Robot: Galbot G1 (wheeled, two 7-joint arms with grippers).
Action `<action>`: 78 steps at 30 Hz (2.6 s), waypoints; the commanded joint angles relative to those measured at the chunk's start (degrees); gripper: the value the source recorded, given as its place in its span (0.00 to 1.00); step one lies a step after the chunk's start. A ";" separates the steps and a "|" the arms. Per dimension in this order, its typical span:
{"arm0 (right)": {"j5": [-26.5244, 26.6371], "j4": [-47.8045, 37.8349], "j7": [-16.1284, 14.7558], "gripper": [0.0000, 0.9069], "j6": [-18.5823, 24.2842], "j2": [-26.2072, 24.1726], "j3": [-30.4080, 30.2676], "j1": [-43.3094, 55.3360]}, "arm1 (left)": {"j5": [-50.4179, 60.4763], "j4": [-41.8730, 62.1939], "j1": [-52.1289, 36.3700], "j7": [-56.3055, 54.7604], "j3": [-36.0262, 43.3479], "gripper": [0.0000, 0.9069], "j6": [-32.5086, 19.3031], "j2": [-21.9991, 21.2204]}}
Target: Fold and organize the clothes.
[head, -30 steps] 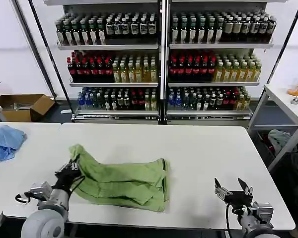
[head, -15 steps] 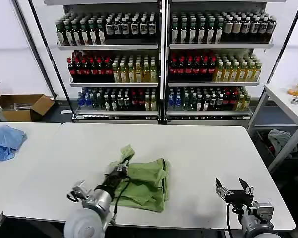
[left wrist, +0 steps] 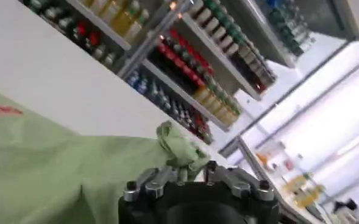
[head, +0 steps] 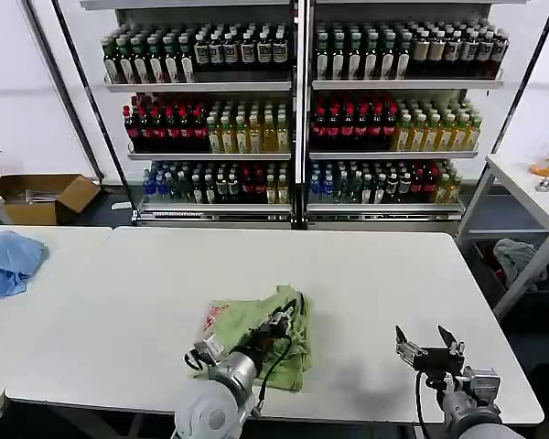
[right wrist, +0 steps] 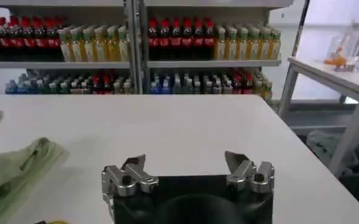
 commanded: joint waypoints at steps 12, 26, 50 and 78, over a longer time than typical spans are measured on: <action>-0.29 -2.47 -0.08 1.00 0.46 0.42 -1.31 2.27 | 8.17 -3.93 8.84 0.20 -15.45 1.00 -3.04 9.26; -1.21 -1.73 0.03 1.00 0.40 1.29 -0.84 1.39 | 17.24 5.00 8.62 -1.42 -16.33 1.00 -6.32 9.06; -2.57 -0.73 0.35 1.00 -0.03 2.93 -0.01 0.17 | 7.78 7.48 6.87 1.68 -11.88 0.08 -5.32 6.21; -2.77 -0.25 0.51 1.00 -0.11 3.42 0.59 -0.02 | -17.76 0.46 6.99 2.85 -27.63 0.04 -5.30 7.93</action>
